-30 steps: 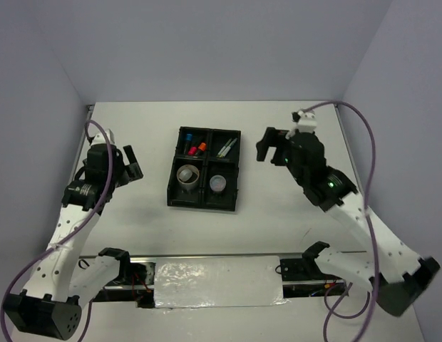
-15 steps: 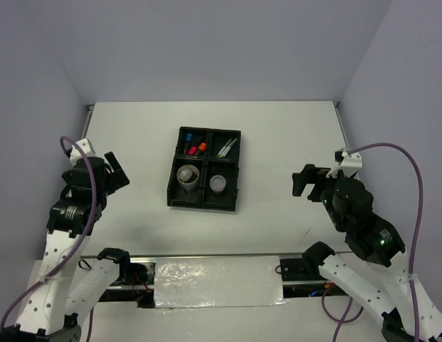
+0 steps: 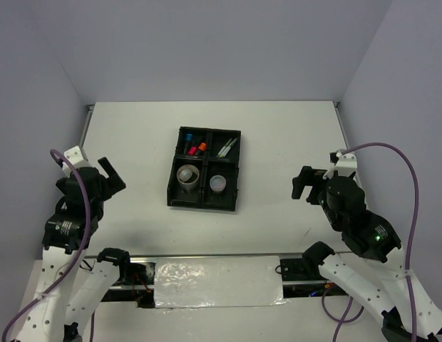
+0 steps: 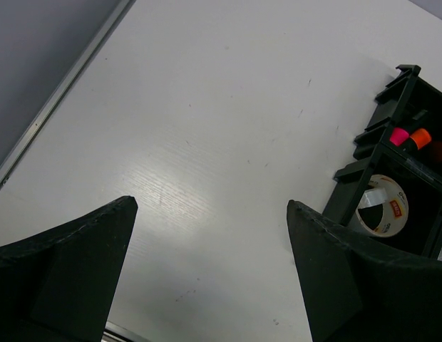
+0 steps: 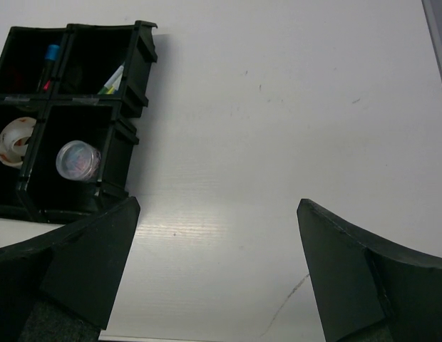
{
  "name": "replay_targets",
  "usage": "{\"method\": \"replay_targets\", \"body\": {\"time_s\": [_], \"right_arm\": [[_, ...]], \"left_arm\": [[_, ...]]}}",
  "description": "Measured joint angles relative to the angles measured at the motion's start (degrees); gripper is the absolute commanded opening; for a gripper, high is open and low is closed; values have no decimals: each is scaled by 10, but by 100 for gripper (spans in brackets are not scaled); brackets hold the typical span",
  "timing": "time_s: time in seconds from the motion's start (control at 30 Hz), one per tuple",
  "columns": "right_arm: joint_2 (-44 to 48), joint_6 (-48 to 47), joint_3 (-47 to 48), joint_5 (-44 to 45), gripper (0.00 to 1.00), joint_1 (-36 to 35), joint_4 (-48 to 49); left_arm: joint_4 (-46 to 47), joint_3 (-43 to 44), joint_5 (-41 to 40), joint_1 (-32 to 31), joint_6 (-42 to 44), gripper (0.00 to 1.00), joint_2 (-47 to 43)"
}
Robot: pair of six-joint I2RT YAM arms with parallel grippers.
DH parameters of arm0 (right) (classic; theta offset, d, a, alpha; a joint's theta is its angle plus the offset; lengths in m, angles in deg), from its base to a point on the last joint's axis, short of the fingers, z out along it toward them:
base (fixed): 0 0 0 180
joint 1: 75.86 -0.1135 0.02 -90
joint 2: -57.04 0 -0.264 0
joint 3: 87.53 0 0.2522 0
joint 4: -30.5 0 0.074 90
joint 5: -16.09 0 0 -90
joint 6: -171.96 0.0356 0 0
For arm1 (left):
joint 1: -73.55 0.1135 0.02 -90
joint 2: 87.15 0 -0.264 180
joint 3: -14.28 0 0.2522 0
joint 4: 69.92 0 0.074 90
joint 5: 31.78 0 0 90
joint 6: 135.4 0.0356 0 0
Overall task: Sort the stationery into containers
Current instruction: Reset both arms
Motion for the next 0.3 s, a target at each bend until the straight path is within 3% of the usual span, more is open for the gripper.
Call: {"method": "replay_targets", "body": {"time_s": [0.3], "right_arm": [[4,9,0,17,100,0,-3]], "left_arm": [[0,-4,1,0,0,99,3]]}}
